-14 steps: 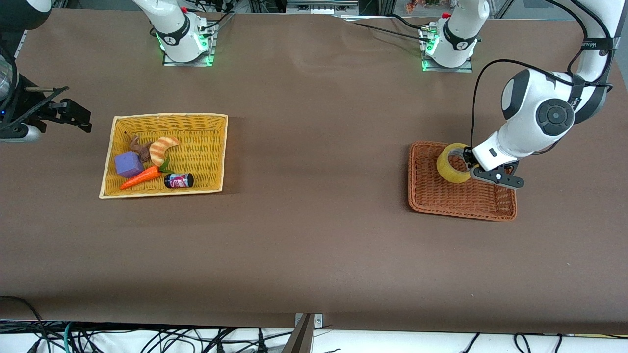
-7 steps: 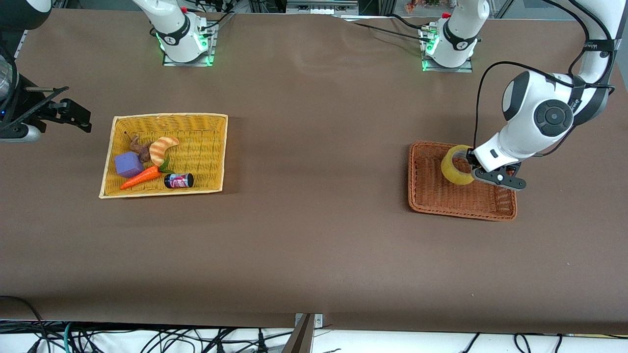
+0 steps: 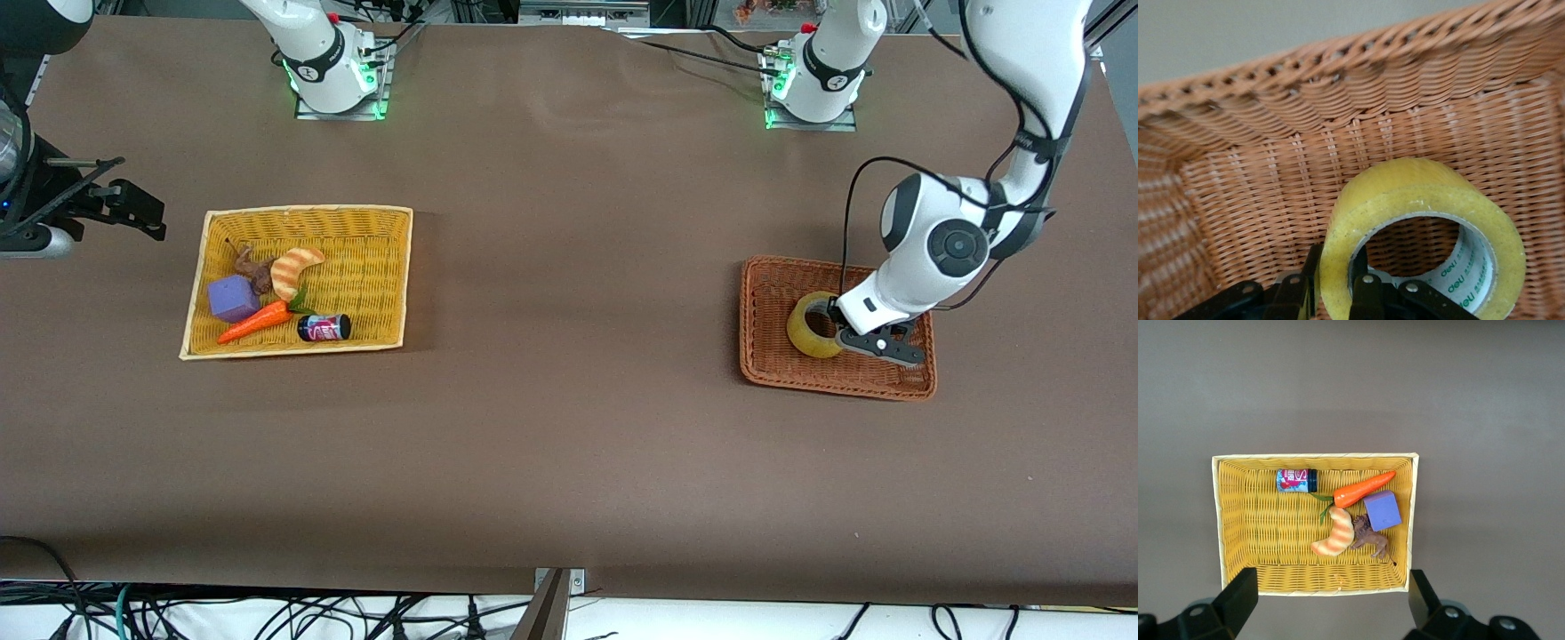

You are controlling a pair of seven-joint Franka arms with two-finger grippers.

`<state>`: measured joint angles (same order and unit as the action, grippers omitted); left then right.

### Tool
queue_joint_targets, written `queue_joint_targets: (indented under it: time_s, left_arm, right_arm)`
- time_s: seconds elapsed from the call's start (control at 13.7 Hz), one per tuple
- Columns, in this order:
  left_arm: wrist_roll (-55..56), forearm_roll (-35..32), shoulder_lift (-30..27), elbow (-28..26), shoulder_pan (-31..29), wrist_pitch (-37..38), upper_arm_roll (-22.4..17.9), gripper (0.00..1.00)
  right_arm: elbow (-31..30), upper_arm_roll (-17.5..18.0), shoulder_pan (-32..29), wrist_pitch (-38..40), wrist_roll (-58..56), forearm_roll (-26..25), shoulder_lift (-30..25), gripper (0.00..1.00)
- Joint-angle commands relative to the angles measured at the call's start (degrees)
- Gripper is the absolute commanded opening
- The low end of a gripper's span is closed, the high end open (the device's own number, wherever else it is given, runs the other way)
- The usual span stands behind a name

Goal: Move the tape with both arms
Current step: 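Open the left gripper to release the tape in the basket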

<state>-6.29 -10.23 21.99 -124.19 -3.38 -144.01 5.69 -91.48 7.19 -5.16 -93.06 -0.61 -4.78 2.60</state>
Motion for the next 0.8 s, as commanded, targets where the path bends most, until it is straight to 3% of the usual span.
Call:
queue_joint_targets:
  time_s: [0.0,0.07,0.15,0.73]
  left_arm:
    - [-0.9,-1.3,0.9,0.0,0.7,-0.6,-1.1,0.41]
    - [-1.0,-1.4,0.8,0.1,0.7,-0.6,-1.1,0.89]
    - [-1.0,-1.4,0.2,0.1,0.7,0.0,-1.2,1.0]
    - [-0.6,0.8,-23.9,1.4,3.2,16.9,-0.9,1.0]
  right_arm:
    - [1.3,-0.1,-0.2,0.2,-0.4,0.7,0.6,1.0]
    - [1.3,-0.1,-0.2,0.2,-0.4,0.7,0.6,1.0]
    - [1.3,-0.1,-0.2,0.2,-0.4,0.7,0.6,1.0]
    - [1.3,-0.1,-0.2,0.2,-0.4,0.7,0.6,1.0]
